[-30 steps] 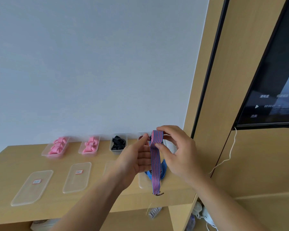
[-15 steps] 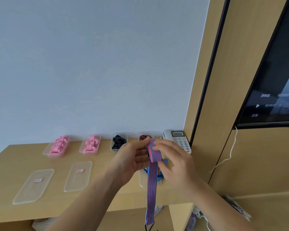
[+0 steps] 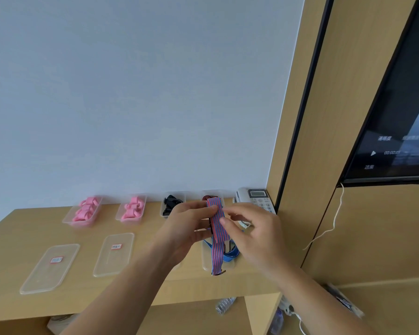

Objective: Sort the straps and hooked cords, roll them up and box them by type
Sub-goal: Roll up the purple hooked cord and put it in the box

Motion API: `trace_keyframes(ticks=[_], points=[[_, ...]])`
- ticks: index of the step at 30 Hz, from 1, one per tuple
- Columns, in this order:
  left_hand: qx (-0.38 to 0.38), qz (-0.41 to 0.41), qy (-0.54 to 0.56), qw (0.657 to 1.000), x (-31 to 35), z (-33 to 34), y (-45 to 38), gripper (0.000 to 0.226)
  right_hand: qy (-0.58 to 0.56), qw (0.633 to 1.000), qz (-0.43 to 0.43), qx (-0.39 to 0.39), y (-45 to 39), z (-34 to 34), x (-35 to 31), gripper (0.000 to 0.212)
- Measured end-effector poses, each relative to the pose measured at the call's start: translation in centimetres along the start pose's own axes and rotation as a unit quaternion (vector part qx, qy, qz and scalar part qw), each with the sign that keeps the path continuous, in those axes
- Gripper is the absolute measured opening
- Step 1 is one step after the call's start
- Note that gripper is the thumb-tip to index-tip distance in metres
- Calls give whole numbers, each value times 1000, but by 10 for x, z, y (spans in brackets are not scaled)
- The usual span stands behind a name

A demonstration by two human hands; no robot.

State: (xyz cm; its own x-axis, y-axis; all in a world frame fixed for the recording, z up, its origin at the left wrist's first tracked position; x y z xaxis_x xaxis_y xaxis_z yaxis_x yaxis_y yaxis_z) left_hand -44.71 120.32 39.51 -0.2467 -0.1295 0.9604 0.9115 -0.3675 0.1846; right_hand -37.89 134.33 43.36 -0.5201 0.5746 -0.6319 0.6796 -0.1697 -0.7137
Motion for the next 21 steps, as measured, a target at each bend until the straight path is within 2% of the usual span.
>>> trace_keyframes(ticks=[3, 6, 9, 15, 21], points=[[0, 29, -13, 1000, 4, 1, 2, 17, -33, 978, 189, -76, -6, 10, 21, 31], [-7, 45, -26, 999, 7, 3, 5, 20, -139, 933, 293, -157, -1, 21, 33, 28], [-16, 53, -26, 998, 9, 4, 9, 21, -188, 917, 308, -170, -1, 20, 31, 30], [-33, 34, -6, 999, -1, 16, 13, 25, -250, 902, 323, -140, -8, 14, 30, 29], [-4, -30, -14, 999, -21, 22, 8, 55, -226, 921, 302, -100, -15, 5, 37, 30]])
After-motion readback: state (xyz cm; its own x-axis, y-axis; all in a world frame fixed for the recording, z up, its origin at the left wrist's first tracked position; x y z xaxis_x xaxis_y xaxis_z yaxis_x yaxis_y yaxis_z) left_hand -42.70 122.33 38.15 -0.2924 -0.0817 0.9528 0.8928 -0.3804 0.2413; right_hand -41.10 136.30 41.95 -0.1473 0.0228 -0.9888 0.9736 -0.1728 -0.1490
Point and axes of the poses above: each hand's wrist, its own y-axis away from the middle knuckle, its own z-axis out of the palm, x = y × z, the point moved 7 cm from there along -y, towards the middle knuckle, and after that the axes turned 3 degrees about x, right-handed, at the moved point
